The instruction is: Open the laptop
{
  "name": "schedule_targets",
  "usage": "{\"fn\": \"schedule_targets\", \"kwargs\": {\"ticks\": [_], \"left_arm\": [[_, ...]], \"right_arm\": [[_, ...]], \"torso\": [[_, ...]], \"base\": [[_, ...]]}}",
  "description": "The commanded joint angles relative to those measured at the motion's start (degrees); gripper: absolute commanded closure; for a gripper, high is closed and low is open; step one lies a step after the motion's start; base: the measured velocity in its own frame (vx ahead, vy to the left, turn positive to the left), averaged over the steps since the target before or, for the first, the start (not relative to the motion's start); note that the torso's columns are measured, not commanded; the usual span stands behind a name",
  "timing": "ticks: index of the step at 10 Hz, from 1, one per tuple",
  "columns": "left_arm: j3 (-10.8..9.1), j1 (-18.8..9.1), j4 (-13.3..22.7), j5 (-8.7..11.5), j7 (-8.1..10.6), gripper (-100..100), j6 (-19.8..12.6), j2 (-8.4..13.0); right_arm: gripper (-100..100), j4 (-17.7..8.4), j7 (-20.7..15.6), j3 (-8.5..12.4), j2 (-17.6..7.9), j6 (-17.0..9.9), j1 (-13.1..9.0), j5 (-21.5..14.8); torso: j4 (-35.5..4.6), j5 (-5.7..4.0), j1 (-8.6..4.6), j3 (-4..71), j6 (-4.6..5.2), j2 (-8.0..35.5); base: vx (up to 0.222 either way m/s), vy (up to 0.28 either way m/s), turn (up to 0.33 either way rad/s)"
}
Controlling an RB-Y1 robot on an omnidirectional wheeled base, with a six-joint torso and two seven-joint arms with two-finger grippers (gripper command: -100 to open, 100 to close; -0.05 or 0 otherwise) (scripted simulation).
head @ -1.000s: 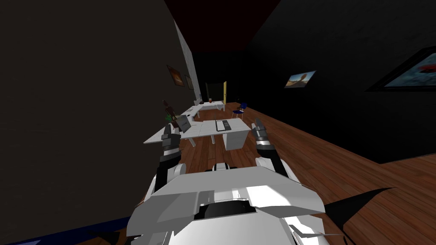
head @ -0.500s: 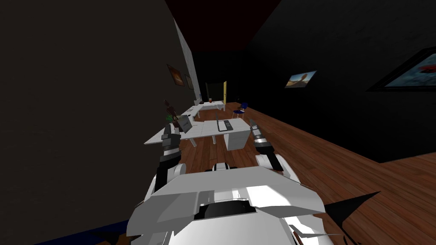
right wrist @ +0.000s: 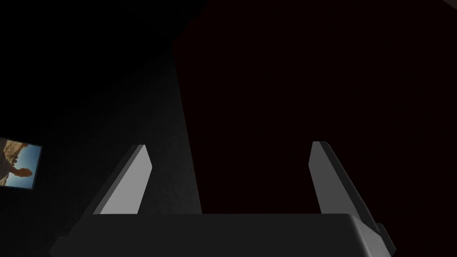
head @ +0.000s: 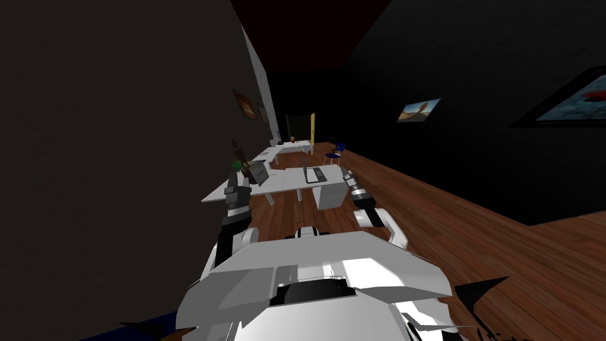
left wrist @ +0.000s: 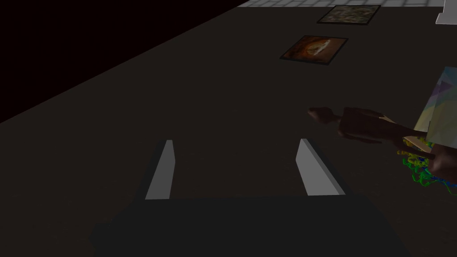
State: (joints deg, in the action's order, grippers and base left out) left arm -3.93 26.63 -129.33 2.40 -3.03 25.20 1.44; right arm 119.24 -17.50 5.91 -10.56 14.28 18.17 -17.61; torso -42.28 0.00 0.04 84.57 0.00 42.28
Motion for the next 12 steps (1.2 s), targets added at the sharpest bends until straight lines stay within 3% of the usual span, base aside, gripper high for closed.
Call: {"fn": "schedule_targets", "kwargs": {"ticks": [1,2,3,5,6,9,10,11,12], "left_arm": [[0.0,0.0,0.0,0.0,0.0,0,0.0,0.0],[0.0,0.0,0.0,0.0,0.0,0,0.0,0.0],[0.0,0.0,0.0,0.0,0.0,0,0.0,0.0],[0.0,0.0,0.0,0.0,0.0,0,0.0,0.0],[0.0,0.0,0.0,0.0,0.0,0,0.0,0.0],[0.0,0.0,0.0,0.0,0.0,0,0.0,0.0],[0.0,0.0,0.0,0.0,0.0,0,0.0,0.0],[0.0,0.0,0.0,0.0,0.0,0,0.0,0.0],[0.0,0.0,0.0,0.0,0.0,0,0.0,0.0]], "right_arm": [[-100,-2.2,-2.7,0.7,-0.6,-1.5,-2.3,-4.1],[-100,-3.9,-4.4,1.2,-0.9,-2.4,-3.8,-5.8],[-100,-3.9,-4.4,1.2,-0.9,-2.4,-3.8,-6.8],[-100,-7.2,-7.8,2.2,-1.4,-4.2,-7.1,-10.7],[-100,-7.2,-7.8,2.2,-1.4,-4.2,-7.1,-11.9],[-100,-10.8,-11.3,3.2,-1.7,-6.1,-10.4,-16.8],[-100,-10.8,-11.3,3.2,-1.7,-6.1,-10.4,-17.2],[-100,-12.7,-13.1,3.8,-1.8,-7.0,-12.1,-19.5],[-100,-12.7,-13.1,3.8,-1.8,-7.0,-12.1,-19.8]], "torso": [[0.0,0.01,-0.02,0.0,0.0,0.0],[0.0,0.0,-0.04,0.0,0.0,0.0],[0.0,0.03,0.08,0.0,0.0,0.0],[0.0,-0.02,-0.1,0.0,0.0,0.0],[0.0,0.0,-0.01,0.0,0.0,0.0],[0.0,-0.01,-0.09,0.0,0.0,0.0],[0.0,-0.01,-0.08,0.0,0.0,0.0],[0.0,-0.01,-0.08,0.0,0.0,0.0],[0.0,0.0,-0.02,0.0,0.0,0.0]], "base": [[0.027,0.067,-0.013],[0.027,0.109,-0.021],[0.021,0.08,-0.009],[0.028,0.083,-0.018],[0.014,0.086,-0.007],[0.022,0.074,-0.012],[0.02,0.06,-0.008],[0.017,0.072,-0.014],[0.014,0.063,-0.007]]}}
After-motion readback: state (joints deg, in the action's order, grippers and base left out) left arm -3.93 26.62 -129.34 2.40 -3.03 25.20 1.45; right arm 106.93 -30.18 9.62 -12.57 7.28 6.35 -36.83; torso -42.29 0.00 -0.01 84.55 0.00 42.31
